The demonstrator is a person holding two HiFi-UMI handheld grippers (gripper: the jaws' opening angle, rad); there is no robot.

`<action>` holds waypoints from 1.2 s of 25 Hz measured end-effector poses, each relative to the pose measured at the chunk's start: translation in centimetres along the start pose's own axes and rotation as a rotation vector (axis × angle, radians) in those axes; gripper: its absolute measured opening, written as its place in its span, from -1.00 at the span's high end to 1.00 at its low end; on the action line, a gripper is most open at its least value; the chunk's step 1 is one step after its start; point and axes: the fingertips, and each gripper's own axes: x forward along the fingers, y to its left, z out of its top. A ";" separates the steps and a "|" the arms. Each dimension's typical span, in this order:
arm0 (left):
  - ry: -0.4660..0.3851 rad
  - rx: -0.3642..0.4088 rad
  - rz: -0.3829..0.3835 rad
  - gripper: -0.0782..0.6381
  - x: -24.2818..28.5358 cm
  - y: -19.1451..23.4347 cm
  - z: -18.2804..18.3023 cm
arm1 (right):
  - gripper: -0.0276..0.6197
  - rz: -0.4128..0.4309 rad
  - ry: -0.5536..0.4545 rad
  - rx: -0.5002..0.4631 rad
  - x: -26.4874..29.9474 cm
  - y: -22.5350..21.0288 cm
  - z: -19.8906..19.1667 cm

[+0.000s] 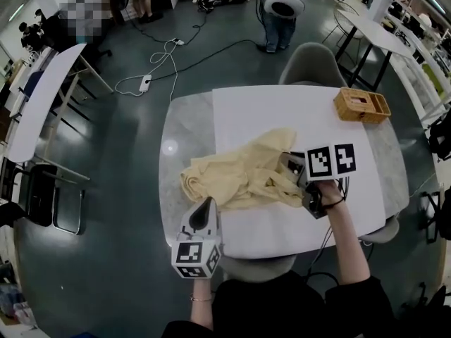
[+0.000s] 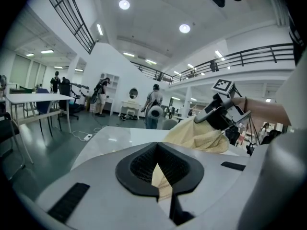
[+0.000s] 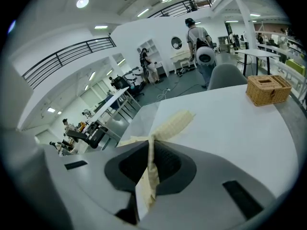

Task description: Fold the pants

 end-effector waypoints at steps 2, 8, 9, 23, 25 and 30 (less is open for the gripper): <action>-0.007 -0.005 0.004 0.74 -0.3 0.3 0.0 | 0.81 0.014 0.013 -0.023 0.3 1.4 0.3; -0.017 -0.023 0.024 0.74 -1.7 1.9 -0.1 | 0.81 0.073 0.048 -0.067 2.2 6.1 0.6; -0.019 -0.026 0.028 0.74 -1.9 2.1 -0.2 | 0.81 0.078 0.054 -0.078 2.6 6.7 0.6; -0.013 -0.061 0.070 0.74 -4.0 4.4 -1.2 | 0.81 0.140 0.130 -0.109 9.5 13.4 -0.7; -0.010 -0.064 0.077 0.74 -4.2 4.6 -1.4 | 0.81 0.142 0.144 -0.111 10.7 14.0 -1.2; -0.002 -0.074 0.101 0.74 -5.0 5.4 -1.9 | 0.81 0.145 0.191 -0.117 14.2 15.3 -3.2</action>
